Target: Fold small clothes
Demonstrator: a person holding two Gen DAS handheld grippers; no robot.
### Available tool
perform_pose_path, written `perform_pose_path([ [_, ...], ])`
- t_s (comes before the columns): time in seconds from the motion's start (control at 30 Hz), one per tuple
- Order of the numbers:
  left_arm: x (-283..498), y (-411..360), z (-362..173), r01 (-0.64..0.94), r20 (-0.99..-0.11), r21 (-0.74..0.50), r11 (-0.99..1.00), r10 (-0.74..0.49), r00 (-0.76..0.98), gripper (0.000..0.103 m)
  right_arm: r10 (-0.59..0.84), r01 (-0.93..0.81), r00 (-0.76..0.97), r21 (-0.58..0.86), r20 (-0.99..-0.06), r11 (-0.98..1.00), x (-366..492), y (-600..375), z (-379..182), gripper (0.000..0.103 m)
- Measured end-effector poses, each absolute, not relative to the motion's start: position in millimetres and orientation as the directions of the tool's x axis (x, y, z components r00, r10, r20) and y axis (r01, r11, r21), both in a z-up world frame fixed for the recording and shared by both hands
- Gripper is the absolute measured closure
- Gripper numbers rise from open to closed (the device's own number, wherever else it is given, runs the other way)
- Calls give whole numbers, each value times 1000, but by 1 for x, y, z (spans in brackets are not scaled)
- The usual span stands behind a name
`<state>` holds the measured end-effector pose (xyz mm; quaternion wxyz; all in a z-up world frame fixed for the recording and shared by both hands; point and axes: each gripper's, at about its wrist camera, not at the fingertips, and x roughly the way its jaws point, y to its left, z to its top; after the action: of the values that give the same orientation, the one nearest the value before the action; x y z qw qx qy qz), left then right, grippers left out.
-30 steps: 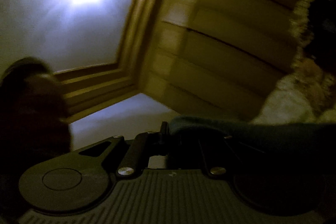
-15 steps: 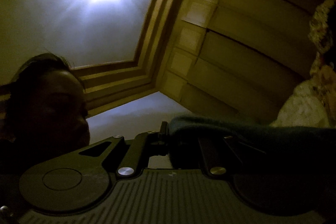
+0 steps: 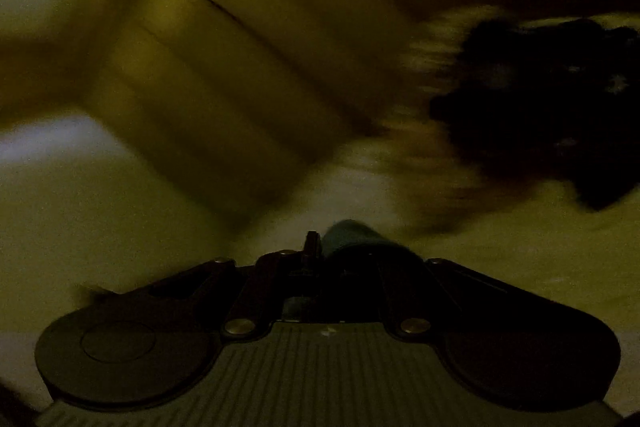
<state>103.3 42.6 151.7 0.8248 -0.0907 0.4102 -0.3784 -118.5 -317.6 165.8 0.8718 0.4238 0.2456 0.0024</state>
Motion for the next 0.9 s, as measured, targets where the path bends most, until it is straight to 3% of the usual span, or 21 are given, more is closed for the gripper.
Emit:
perform_pose_path([
  [0.03,116,22,128,552,-658,-372,746,-631,411,0,145,309,845,691,-515,653,-95,-317,141,74],
  [0.13,141,-6,79,442,-742,-149,885,-395,541,0,-86,506,765,513,-638,694,-68,-309,96,35],
  [0.17,145,-6,72,419,-769,-125,899,-355,532,0,-150,574,723,465,-675,674,-68,-307,88,35],
  [0.23,142,15,65,413,-767,-214,885,-414,491,0,-150,594,738,528,-658,608,-90,-301,78,31],
  [0.3,126,40,58,459,-736,-243,854,-471,486,0,-68,536,771,588,-633,606,-112,-294,66,16],
  [0.47,94,86,23,411,-819,-99,906,-309,484,0,-35,509,637,386,-770,770,-160,-267,30,16],
  [0.57,77,124,3,305,-859,-125,944,-257,443,0,-39,531,526,292,-850,795,-180,-254,-5,16],
  [0.67,63,145,-8,227,-881,-134,965,-221,418,0,-1,574,469,304,-883,760,-193,-247,-26,16],
  [0.83,60,155,-44,154,-917,3,988,-59,395,0,48,575,400,291,-915,765,-194,-226,-55,17],
  [0.9,59,166,-46,94,-915,-27,995,-62,398,0,60,543,398,288,-915,789,-193,-218,-55,15],
])
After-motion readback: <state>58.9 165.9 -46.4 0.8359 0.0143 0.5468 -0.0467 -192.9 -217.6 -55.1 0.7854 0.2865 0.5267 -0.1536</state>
